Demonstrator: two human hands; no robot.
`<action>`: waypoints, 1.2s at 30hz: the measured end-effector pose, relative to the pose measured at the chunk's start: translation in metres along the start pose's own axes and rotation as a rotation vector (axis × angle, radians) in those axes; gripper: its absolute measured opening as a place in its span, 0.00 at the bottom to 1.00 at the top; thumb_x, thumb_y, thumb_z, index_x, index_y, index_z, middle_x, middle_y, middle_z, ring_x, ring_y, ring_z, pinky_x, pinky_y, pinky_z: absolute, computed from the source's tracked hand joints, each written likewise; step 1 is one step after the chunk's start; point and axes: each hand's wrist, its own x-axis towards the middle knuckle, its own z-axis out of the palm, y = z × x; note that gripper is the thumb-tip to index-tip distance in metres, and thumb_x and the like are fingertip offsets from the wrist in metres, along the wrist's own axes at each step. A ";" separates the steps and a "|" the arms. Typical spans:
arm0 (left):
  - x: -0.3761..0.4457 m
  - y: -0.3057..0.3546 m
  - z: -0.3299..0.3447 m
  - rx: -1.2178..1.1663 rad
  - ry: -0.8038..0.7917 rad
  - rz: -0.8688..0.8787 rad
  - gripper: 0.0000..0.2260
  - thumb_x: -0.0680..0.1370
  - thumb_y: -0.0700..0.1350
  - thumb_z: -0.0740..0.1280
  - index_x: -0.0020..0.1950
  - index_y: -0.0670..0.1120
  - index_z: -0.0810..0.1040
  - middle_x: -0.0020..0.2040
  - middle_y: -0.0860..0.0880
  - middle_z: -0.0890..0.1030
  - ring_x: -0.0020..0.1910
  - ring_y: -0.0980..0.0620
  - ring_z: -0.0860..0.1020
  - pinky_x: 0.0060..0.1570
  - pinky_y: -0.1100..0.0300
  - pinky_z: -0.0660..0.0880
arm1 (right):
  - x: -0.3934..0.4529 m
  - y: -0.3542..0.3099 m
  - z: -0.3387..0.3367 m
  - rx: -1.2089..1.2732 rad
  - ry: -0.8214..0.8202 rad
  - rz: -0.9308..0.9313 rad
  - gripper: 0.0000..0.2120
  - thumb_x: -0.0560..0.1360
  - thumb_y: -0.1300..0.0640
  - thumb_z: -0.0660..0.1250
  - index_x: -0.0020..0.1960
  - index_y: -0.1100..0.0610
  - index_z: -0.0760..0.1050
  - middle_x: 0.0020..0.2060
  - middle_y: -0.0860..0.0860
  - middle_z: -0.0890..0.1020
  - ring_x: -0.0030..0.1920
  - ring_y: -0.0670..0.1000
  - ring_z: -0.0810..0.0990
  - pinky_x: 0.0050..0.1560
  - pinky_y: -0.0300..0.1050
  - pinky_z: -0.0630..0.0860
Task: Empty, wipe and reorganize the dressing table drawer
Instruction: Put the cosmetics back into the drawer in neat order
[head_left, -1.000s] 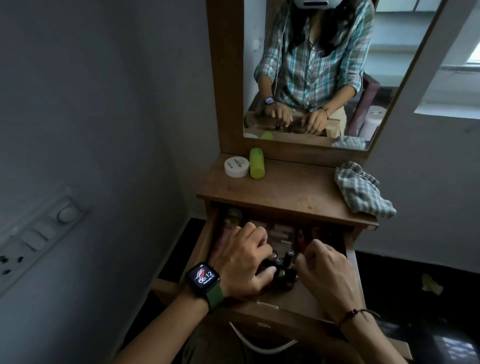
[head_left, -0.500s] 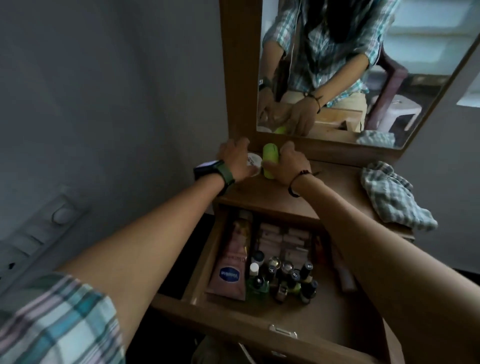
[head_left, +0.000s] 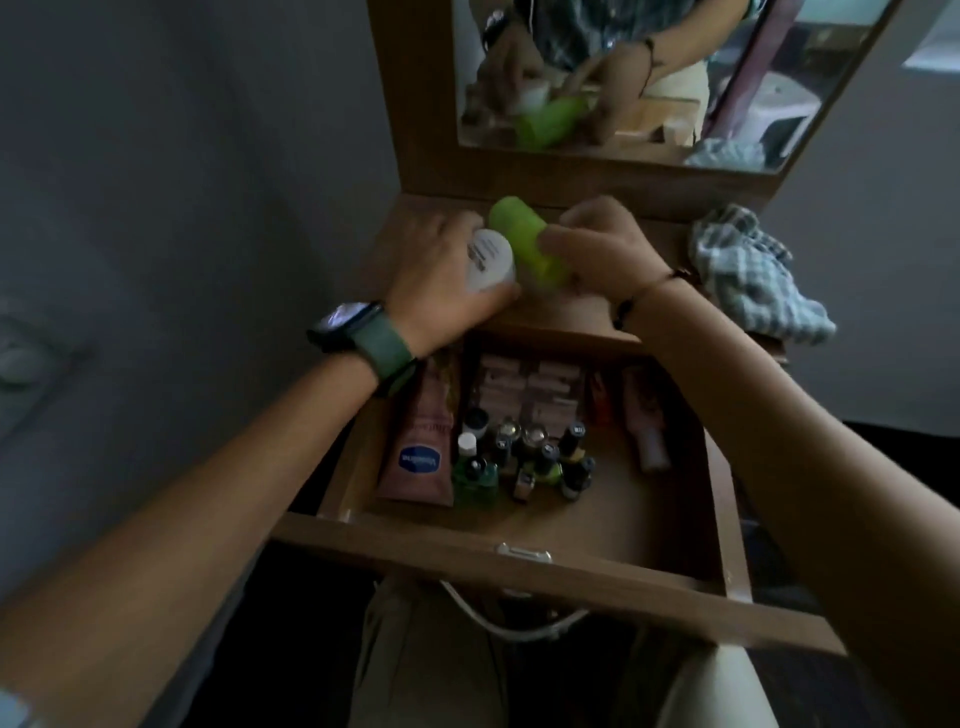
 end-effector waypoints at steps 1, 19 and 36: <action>-0.019 0.008 -0.001 -0.014 -0.003 0.043 0.39 0.62 0.66 0.65 0.66 0.44 0.69 0.61 0.42 0.74 0.60 0.44 0.69 0.57 0.54 0.66 | -0.019 0.002 -0.008 0.111 0.016 0.017 0.10 0.72 0.59 0.68 0.35 0.55 0.69 0.32 0.52 0.73 0.30 0.50 0.75 0.30 0.44 0.71; -0.088 0.049 0.052 0.439 -0.304 1.228 0.30 0.61 0.51 0.76 0.61 0.48 0.75 0.56 0.52 0.81 0.50 0.50 0.71 0.40 0.58 0.77 | -0.164 0.051 -0.075 0.526 0.060 0.224 0.05 0.76 0.62 0.63 0.50 0.58 0.69 0.44 0.61 0.77 0.24 0.47 0.79 0.24 0.38 0.75; -0.063 0.067 0.070 0.655 -0.433 1.541 0.24 0.59 0.54 0.67 0.54 0.49 0.79 0.47 0.55 0.82 0.50 0.46 0.75 0.45 0.55 0.70 | -0.156 0.065 -0.070 0.417 0.025 0.253 0.10 0.76 0.58 0.65 0.55 0.57 0.70 0.40 0.54 0.78 0.27 0.46 0.78 0.29 0.39 0.76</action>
